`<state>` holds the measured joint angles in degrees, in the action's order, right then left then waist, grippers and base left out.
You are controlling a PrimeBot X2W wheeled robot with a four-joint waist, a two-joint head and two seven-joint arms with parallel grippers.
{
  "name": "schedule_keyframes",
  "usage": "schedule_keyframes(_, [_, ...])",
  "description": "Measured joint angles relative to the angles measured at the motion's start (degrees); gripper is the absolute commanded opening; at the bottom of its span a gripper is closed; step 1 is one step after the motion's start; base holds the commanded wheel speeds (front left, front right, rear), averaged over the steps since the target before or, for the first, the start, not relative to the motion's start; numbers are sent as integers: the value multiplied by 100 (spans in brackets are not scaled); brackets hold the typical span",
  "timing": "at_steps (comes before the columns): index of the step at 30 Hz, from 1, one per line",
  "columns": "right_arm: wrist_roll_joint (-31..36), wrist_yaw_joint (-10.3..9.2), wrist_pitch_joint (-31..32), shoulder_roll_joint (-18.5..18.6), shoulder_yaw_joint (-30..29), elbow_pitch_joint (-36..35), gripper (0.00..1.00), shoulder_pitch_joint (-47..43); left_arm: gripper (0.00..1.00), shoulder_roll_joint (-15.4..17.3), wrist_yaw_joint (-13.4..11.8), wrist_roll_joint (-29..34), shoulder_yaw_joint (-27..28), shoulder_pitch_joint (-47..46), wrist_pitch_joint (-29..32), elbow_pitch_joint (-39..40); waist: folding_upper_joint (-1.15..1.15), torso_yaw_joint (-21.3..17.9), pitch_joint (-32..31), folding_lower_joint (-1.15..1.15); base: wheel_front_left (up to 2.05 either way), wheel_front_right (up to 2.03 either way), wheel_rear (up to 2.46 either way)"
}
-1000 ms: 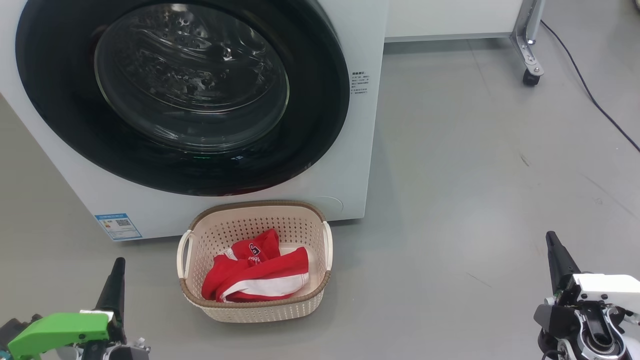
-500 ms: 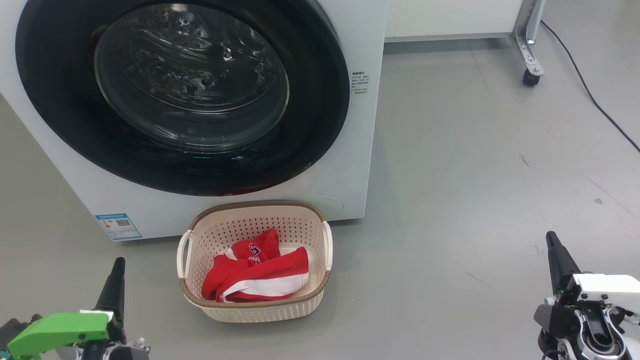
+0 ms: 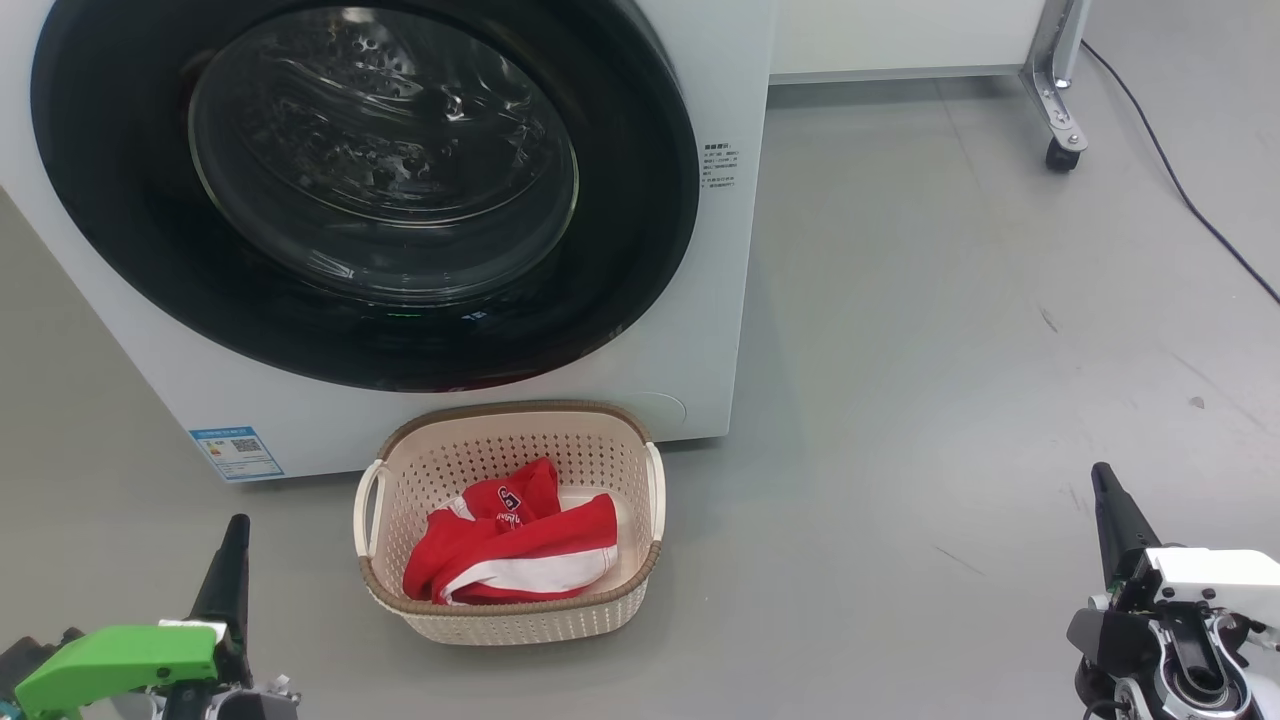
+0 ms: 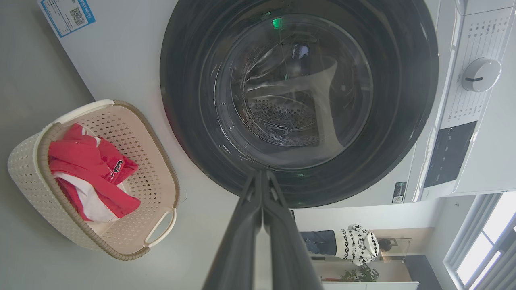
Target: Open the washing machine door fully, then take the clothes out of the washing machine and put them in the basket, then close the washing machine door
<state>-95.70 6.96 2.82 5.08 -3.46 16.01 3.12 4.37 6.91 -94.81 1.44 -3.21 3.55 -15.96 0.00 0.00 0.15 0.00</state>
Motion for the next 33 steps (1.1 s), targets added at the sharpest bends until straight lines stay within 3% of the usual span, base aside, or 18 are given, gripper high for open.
schedule_keyframes(33, [1, 1, 25, -9, -21, -5, 0, 0, 0, -10, 1, 1, 13, 0, 43, 11, 0, 0, 1, 0, 0, 0, 0])
